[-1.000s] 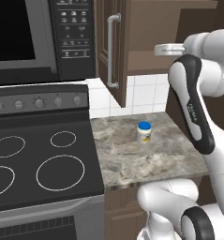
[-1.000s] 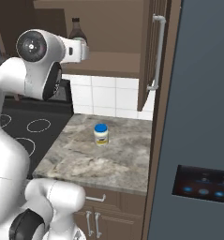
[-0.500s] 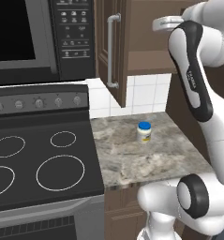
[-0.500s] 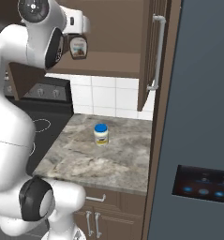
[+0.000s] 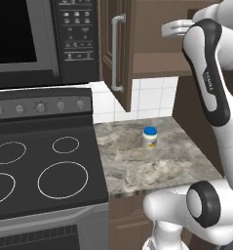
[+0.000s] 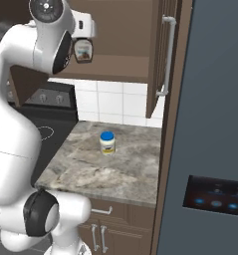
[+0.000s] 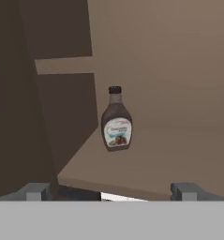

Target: Take 2 condiments from the cabinet and move them on the counter near the stove.Make sure the condiments are lined up with each other, next to each other.

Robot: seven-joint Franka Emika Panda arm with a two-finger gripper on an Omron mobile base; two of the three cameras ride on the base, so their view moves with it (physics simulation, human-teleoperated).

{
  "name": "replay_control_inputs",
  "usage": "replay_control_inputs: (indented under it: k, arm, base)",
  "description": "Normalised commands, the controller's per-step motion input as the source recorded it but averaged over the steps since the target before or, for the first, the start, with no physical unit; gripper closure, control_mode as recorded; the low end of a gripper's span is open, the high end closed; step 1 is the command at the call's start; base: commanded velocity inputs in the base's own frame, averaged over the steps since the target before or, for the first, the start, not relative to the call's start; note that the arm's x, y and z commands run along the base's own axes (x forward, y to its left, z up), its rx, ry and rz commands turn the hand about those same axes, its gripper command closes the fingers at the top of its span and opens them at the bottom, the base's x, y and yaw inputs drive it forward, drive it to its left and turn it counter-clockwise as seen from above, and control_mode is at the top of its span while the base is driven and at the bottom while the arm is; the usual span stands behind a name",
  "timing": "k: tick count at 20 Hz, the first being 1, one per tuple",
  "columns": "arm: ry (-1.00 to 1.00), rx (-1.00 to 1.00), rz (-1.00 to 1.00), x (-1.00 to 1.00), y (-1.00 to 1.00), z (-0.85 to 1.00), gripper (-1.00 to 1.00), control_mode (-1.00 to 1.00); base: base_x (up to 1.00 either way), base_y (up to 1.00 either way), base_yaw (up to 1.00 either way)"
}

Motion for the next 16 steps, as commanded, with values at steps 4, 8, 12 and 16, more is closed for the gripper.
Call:
replay_control_inputs:
  k: [4,8,12,16]
  arm:
    - [-0.03,0.00,0.06,0.25,0.09,-0.07,-1.00,-1.00]
    - [-0.02,0.00,0.05,0.37,0.17,0.00,-1.00,-1.00]
    - [0.00,0.00,0.02,0.35,0.07,0.00,-1.00,-1.00]
    - [0.00,0.00,0.00,0.34,0.09,0.00,-1.00,-1.00]
  base:
    - [0.00,0.00,0.00]
    - [0.00,0.00,0.00]
    - [0.00,0.00,0.00]
    - [0.00,0.00,0.00]
